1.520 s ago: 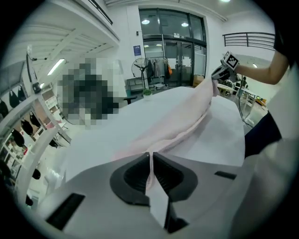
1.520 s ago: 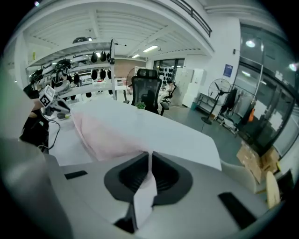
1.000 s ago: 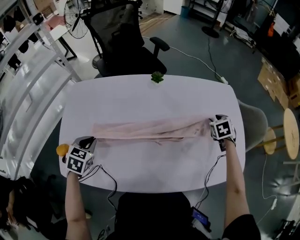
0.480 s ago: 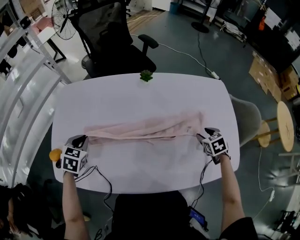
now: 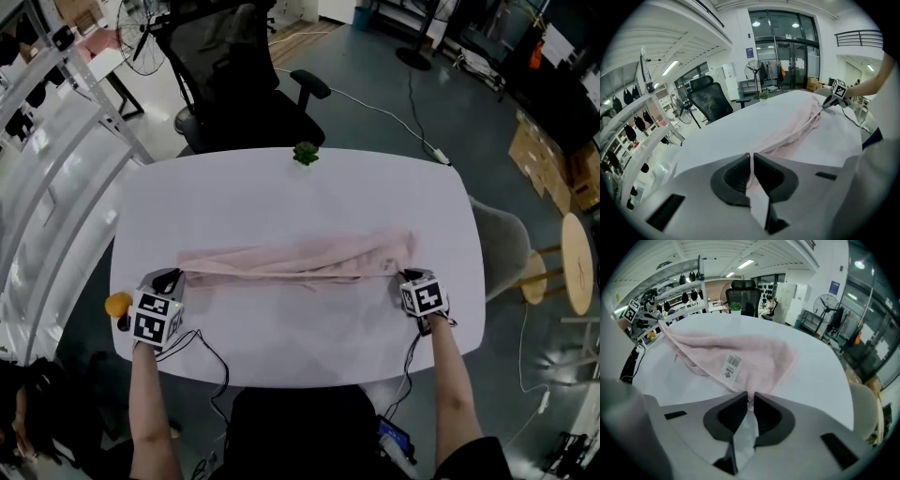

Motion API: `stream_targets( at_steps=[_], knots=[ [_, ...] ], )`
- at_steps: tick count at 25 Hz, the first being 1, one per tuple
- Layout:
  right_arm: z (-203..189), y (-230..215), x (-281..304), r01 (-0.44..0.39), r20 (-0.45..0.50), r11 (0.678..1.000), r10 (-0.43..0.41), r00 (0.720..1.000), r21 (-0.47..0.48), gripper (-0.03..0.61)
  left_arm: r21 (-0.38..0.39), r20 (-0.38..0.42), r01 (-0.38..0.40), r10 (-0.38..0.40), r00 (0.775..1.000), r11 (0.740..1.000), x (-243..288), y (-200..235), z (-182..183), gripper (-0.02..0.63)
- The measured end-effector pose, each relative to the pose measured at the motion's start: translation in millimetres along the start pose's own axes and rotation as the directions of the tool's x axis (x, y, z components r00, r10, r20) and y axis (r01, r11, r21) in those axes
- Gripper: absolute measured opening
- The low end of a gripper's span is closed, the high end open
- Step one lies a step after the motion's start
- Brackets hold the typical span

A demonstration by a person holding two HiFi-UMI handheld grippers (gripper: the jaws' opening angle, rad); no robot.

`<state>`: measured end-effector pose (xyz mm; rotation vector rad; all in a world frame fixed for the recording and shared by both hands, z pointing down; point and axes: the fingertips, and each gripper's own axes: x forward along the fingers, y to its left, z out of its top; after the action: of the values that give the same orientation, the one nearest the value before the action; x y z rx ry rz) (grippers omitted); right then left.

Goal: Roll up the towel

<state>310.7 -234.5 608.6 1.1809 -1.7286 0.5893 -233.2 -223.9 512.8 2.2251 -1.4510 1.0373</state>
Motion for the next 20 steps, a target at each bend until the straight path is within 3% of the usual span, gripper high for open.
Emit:
stream_targets(
  at_steps=[6, 12, 16, 20],
  knots=[
    [26, -9, -40, 0.058, 0.121, 0.998, -0.058, 0.991, 0.001, 0.037, 0.033, 0.045, -0.004, 0.002, 0.999, 0.999, -10, 2, 11, 0.036],
    [65, -21, -103, 0.149, 0.267, 0.989, -0.149, 0.952, 0.020, 0.035, 0.064, 0.147, -0.028, 0.019, 0.989, 0.998, -34, 3, 35, 0.035],
    [83, -28, -145, 0.199, 0.356, 0.978, -0.209, 0.911, 0.065, 0.035, 0.072, 0.250, -0.070, 0.050, 0.967, 0.995, -61, 10, 60, 0.036],
    [105, -32, -190, 0.245, 0.437, 0.965, -0.261, 0.861, 0.095, 0.035, 0.044, 0.366, -0.113, 0.090, 0.926, 0.993, -92, 24, 92, 0.035]
  ],
)
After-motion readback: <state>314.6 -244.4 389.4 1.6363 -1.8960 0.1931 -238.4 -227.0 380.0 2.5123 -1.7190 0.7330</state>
